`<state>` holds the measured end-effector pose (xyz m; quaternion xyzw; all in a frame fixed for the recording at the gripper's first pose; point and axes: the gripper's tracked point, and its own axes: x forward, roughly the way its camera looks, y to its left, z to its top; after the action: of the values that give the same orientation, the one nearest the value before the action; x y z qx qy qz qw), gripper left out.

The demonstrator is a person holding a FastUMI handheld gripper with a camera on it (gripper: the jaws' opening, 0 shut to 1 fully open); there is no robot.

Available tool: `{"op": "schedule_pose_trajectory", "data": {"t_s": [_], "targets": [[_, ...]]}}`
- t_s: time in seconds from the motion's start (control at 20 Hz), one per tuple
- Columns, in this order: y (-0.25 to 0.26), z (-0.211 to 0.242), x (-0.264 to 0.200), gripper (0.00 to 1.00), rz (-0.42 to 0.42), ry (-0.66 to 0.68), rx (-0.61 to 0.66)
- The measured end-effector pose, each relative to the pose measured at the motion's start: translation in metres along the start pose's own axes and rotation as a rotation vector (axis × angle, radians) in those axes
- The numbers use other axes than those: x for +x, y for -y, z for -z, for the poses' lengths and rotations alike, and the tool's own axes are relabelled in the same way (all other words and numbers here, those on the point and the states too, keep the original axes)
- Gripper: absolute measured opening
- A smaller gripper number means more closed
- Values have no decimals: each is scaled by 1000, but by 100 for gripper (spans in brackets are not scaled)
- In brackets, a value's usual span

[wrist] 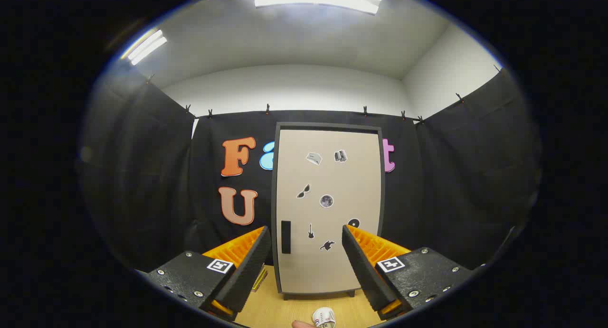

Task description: Open the shoe cabinet door, grab the shoes and put them into the shoe cabinet, then close the shoe cabinet door.

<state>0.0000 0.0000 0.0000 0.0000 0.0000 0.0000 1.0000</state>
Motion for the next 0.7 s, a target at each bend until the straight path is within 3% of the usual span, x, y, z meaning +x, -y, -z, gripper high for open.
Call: {"op": "schedule_pose_trajectory", "data": {"t_s": [0.7], "targets": [[-28,15,25,95,12,-16,-25]]}}
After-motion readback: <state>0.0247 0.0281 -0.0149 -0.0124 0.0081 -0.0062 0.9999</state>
